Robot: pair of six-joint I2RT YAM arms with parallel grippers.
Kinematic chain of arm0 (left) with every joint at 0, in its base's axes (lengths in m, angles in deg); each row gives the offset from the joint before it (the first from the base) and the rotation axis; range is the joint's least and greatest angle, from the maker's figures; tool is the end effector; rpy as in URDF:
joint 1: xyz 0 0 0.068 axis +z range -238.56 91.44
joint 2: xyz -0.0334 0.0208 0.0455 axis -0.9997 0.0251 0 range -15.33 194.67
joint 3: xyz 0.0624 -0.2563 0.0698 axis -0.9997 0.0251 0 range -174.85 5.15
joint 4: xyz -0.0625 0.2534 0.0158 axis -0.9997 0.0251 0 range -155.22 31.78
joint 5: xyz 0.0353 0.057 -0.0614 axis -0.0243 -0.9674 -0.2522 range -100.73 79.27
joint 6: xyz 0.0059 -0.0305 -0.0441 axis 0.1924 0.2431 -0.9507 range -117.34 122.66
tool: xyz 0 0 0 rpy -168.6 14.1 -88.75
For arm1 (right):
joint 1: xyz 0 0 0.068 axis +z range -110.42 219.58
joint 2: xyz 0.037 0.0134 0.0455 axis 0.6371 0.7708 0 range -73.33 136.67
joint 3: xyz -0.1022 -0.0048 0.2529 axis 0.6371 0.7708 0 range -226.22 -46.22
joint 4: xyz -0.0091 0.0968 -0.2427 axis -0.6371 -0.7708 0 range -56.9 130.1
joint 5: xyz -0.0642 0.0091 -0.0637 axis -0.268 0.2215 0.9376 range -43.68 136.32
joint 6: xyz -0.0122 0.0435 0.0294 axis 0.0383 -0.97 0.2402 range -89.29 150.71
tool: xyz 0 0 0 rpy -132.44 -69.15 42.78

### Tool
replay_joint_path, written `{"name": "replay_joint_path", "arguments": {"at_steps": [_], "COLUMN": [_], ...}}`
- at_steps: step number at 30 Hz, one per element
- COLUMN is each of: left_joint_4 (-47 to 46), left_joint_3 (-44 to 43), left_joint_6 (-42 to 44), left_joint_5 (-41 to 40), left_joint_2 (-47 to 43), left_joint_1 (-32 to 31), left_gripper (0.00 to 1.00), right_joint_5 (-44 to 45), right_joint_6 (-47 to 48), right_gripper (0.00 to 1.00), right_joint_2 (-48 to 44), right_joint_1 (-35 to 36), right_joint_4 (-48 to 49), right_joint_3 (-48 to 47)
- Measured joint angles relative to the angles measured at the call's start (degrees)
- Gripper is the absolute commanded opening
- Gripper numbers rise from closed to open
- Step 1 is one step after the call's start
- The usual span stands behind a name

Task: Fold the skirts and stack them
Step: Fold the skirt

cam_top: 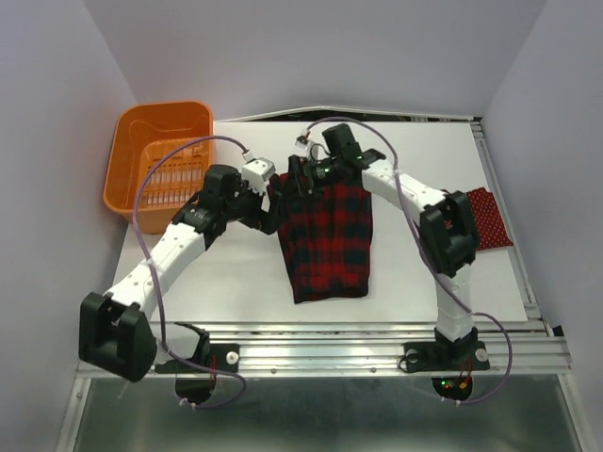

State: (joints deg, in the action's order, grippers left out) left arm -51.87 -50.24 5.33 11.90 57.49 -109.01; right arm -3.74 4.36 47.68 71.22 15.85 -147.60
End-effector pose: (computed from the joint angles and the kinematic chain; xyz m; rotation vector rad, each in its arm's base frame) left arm 0.2628 -0.1126 0.2950 0.6567 2.0148 -0.6012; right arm 0.3915 0.2734 0.2468 -0.5956 2.4089 1.4963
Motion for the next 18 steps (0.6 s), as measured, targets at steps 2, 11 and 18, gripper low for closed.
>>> {"name": "replay_joint_path", "arguments": {"at_steps": [2,11,18], "left_joint_4": [-0.3,-1.0,-8.5], "left_joint_3": [2.2,20.9,32.7], "left_joint_6": [7.3,38.7,49.7], "left_joint_5": [-2.4,-12.3,-24.9], "left_joint_2": [-5.0,-22.7,-14.8], "left_joint_1": [-3.3,-23.0,-42.8], "left_gripper": [0.99,0.99,0.98], "right_joint_5": [0.3,3.8,2.9], "right_joint_6": [6.1,33.2,39.1], "right_gripper": [1.00,0.95,0.90], "right_joint_2": [-6.3,-22.1,-12.7], "right_joint_1": [-0.2,-0.4,-0.6], "right_joint_4": [-1.7,-13.2,-16.5], "right_joint_3": [2.1,23.1,32.7]}}
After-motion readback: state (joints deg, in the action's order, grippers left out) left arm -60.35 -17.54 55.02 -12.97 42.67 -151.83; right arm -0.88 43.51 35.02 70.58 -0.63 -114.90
